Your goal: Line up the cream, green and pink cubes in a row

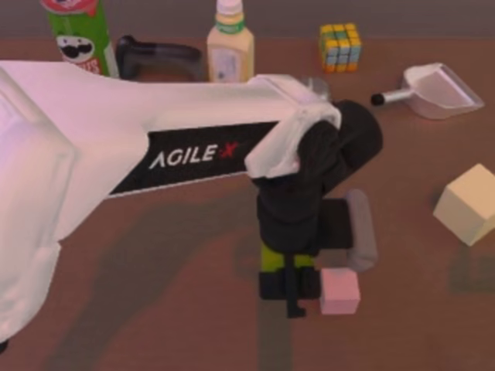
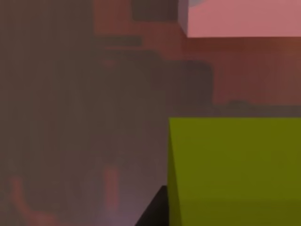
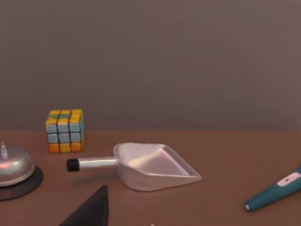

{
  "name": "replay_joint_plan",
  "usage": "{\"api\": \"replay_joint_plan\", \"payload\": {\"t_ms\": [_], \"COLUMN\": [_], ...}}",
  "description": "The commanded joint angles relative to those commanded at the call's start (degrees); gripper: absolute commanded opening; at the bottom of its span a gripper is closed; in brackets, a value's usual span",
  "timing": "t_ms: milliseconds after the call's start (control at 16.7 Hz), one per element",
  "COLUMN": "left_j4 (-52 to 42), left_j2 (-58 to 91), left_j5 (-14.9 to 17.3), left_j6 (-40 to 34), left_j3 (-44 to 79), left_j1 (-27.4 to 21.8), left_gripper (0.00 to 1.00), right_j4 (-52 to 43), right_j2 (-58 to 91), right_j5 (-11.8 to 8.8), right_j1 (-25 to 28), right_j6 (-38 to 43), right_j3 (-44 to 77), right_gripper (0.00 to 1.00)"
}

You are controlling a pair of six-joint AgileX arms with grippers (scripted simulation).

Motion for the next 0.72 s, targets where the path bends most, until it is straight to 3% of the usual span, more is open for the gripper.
{"api": "replay_joint_plan", "payload": {"t_ms": [240, 480, 720], "left_j4": [7.00, 7.42, 7.42], "left_j2": [2.85, 3.08, 3.08], "left_j5": [-0.09, -0.11, -0.11], "left_j6": [-0.26, -0.20, -0.20], "left_j3": [-4.10, -4.37, -4.37], "left_j1": [0.13, 0.06, 0.06], "left_gripper": [0.00, 0.00, 0.30], "right_j4": [0.00, 0.00, 0.00], "right_j2": [0.00, 0.00, 0.00], "right_j5": [0.00, 0.00, 0.00], "right_j1": [0.00, 0.00, 0.00], "right_j6": [0.00, 0.00, 0.00], "right_j3": [0.00, 0.00, 0.00], "right_gripper": [1.00, 1.00, 1.00]}}
